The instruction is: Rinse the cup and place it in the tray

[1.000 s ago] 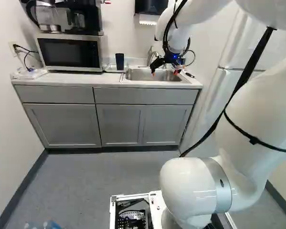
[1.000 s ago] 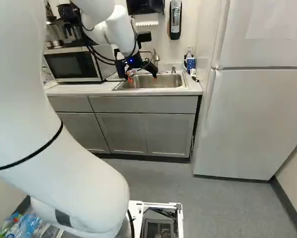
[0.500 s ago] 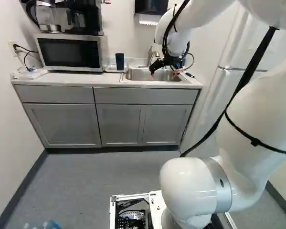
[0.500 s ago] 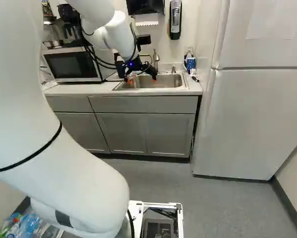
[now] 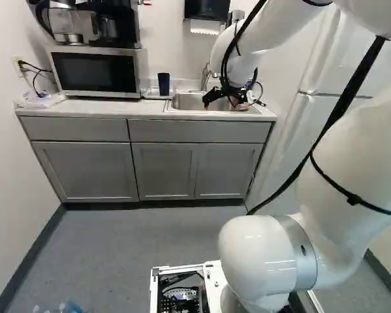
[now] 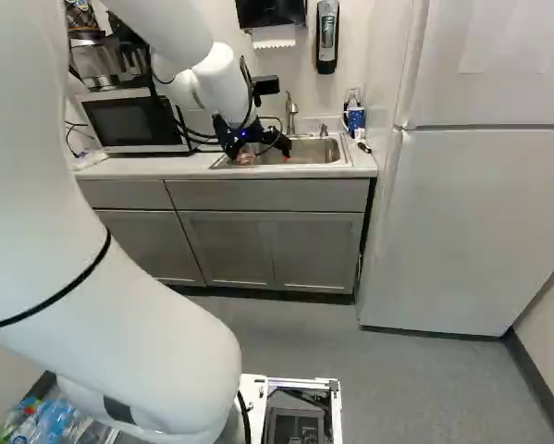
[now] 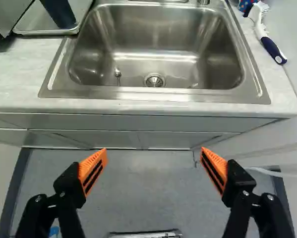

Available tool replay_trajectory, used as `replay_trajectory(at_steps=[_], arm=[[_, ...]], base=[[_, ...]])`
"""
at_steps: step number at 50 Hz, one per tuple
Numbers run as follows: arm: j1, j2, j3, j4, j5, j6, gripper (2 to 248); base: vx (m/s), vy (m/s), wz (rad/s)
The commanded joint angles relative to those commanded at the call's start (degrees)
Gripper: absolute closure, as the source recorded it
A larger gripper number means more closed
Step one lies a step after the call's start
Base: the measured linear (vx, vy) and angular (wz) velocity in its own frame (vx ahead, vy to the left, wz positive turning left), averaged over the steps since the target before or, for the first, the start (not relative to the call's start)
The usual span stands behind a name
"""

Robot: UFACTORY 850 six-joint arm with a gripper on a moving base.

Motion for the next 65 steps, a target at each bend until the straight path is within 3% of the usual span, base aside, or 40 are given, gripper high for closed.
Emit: replay_trajectory(at_steps=[26, 65], arm=[[0.8, 2.2, 9.5, 0.5, 13.1, 0.1, 3], [2.2, 6.3, 27.8, 1.5, 38.4, 0.3, 3]], base=[[0.000, 0.000, 0.000], [0.000, 0.000, 0.000]])
